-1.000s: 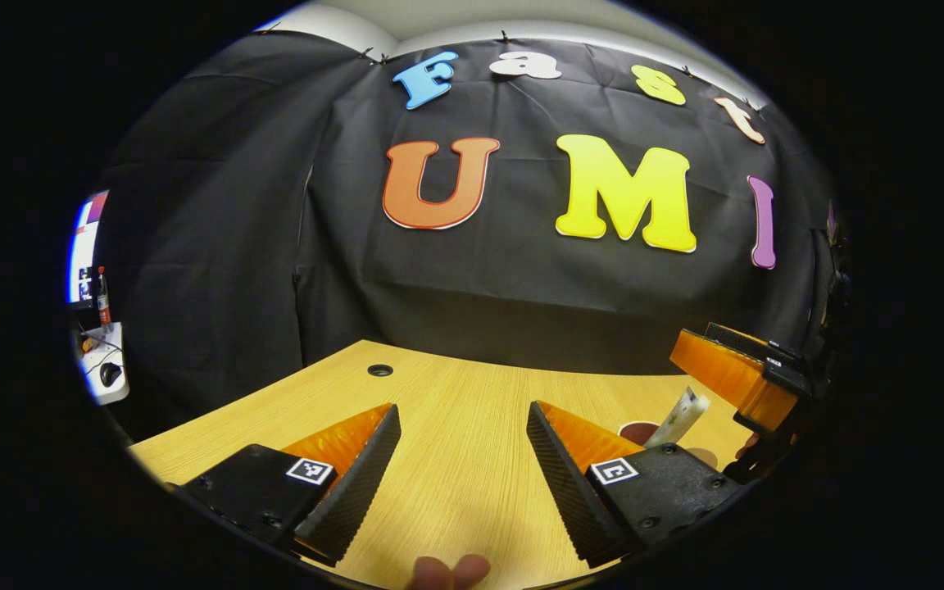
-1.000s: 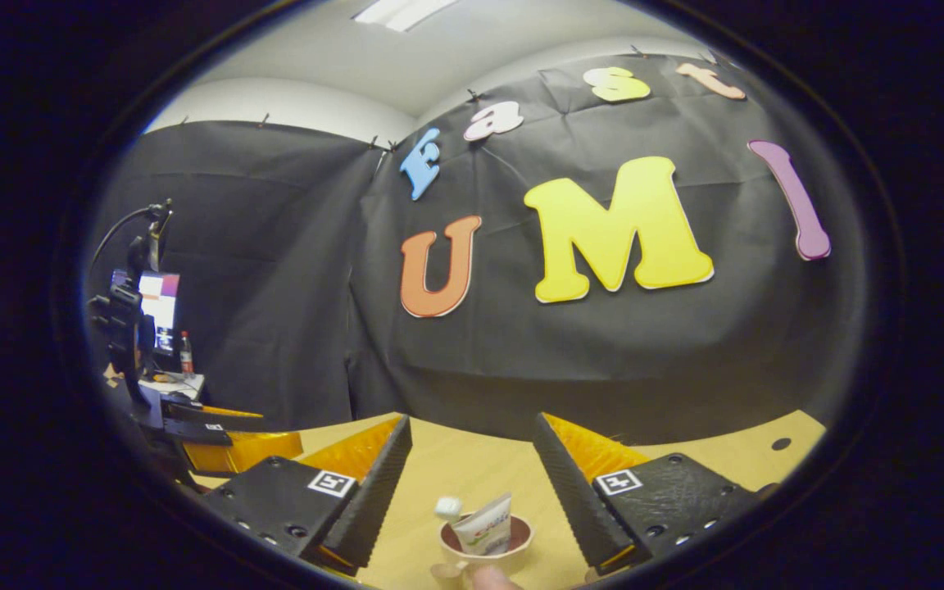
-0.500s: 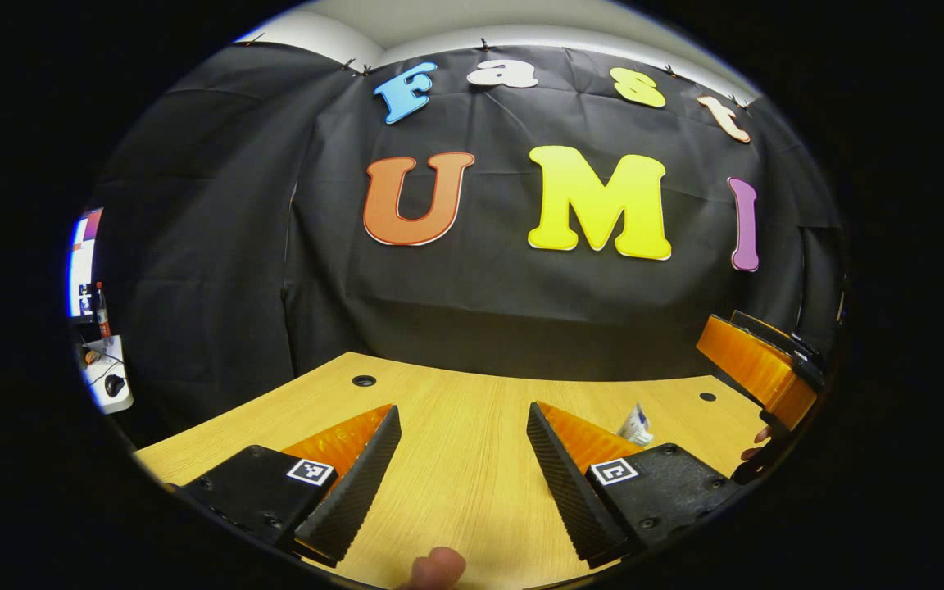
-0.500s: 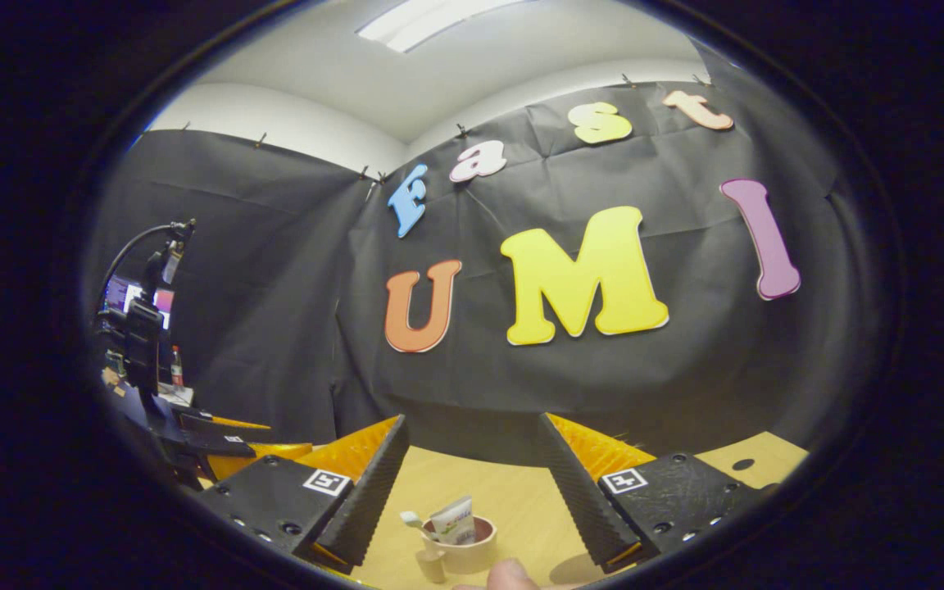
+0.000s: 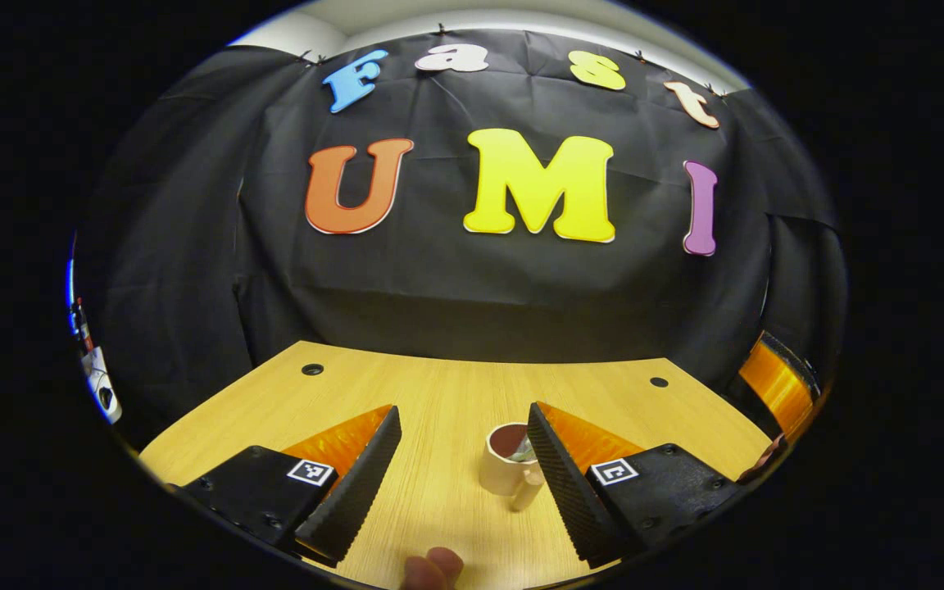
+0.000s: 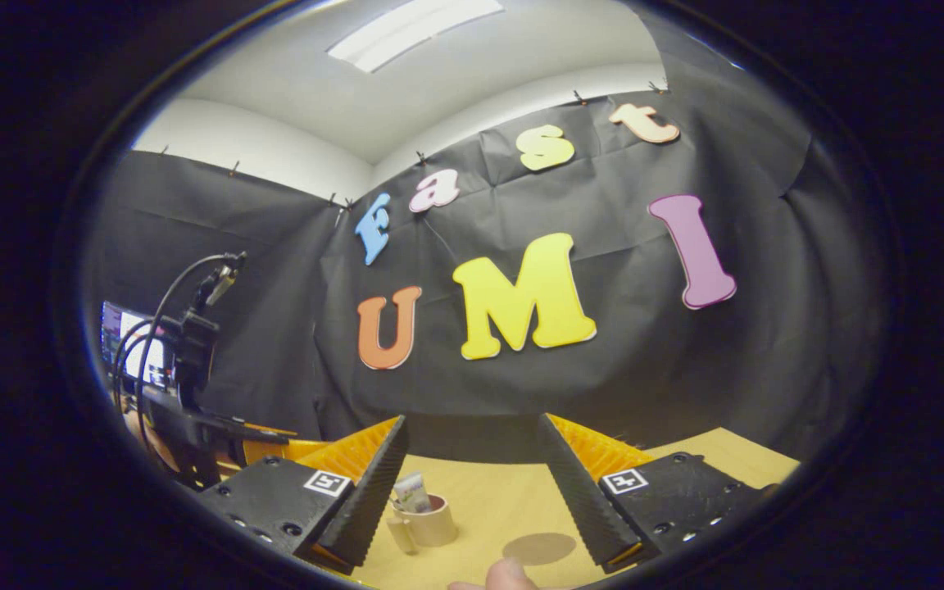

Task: Put the toothbrush and toothpaste on the desktop into the cup, then pick up the cup and place it on the coaster on the desktop.

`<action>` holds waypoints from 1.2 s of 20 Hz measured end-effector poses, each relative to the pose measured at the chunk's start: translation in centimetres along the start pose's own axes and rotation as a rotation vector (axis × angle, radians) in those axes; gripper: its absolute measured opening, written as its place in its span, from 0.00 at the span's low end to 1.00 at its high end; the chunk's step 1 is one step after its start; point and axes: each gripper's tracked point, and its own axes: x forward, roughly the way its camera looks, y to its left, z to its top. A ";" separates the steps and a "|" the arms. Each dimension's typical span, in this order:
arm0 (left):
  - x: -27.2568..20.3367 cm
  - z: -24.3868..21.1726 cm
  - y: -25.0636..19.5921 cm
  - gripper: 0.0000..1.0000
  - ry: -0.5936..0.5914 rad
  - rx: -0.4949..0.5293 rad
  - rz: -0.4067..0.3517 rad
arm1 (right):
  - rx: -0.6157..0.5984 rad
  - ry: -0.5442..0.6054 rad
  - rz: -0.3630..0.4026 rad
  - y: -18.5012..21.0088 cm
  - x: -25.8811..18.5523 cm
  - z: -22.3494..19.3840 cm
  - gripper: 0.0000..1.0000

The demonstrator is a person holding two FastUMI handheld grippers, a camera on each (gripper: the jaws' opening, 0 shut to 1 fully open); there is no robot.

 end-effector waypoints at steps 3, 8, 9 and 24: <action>1.4 0.8 -2.2 0.98 0.074 0.042 -0.065 | -0.014 0.045 -0.044 -2.5 -2.7 -0.7 0.92; 2.3 -5.0 -5.2 0.98 0.524 0.063 -0.123 | -0.060 0.143 -0.045 -4.6 -6.5 -2.4 0.96; 2.4 -6.0 -5.3 0.99 0.595 0.073 -0.121 | -0.065 0.135 -0.055 -5.1 -7.0 -2.1 0.96; 6.3 -12.1 -6.8 0.99 1.114 -0.004 -0.109 | 0.039 0.168 -0.119 -7.7 -9.8 -4.2 0.96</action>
